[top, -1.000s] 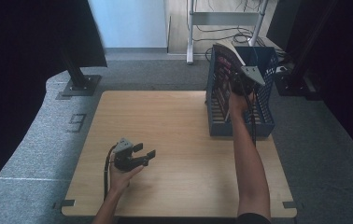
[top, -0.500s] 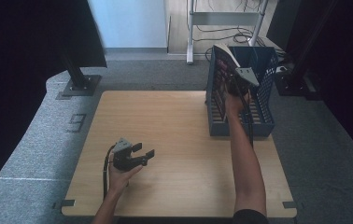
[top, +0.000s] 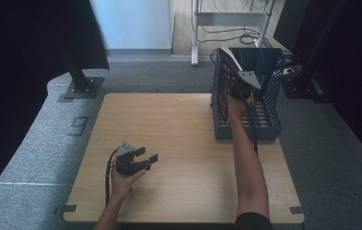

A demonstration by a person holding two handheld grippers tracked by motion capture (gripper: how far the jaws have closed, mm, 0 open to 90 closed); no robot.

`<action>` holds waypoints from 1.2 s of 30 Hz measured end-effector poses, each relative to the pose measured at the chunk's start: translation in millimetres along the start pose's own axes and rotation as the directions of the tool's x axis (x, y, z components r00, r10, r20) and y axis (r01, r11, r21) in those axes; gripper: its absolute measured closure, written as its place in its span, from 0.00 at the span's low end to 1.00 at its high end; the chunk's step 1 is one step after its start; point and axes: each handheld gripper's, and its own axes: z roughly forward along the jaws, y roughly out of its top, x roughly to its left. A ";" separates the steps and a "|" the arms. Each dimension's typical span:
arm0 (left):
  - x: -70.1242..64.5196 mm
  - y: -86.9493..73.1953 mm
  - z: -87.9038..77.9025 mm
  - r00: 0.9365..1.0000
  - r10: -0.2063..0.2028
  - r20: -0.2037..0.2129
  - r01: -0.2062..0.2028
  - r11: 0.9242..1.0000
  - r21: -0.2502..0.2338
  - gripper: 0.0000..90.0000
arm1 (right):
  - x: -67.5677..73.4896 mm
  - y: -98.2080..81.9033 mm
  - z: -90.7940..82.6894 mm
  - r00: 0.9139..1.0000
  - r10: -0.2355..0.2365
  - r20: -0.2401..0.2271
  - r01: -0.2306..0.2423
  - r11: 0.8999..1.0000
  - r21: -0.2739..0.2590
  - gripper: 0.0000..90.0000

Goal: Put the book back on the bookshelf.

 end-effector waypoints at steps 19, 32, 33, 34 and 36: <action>-2.6 0.7 1.8 1.000 0.006 0.008 -0.006 1.000 0.000 0.33 | 2.0 -20.6 -20.2 0.999 -0.011 -0.050 0.014 0.998 0.066 0.88; -6.3 1.7 4.7 1.000 0.018 0.014 -0.018 1.000 0.005 0.33 | 4.9 -23.0 -18.6 0.995 -0.069 -0.065 0.079 0.984 0.161 0.88; -5.9 1.7 4.6 1.000 0.016 0.014 -0.016 1.000 0.004 0.33 | 4.9 -23.0 -18.6 0.995 -0.069 -0.065 0.079 0.984 0.161 0.88; -5.7 1.7 4.5 1.000 0.015 0.014 -0.015 1.000 0.004 0.33 | 5.3 -22.6 -18.4 0.996 -0.078 -0.053 0.085 0.983 0.164 0.90; -5.9 1.9 3.7 1.000 0.014 0.014 -0.014 1.000 0.000 0.33 | 3.8 -21.7 -18.0 0.996 -0.080 -0.039 0.085 0.982 0.168 0.91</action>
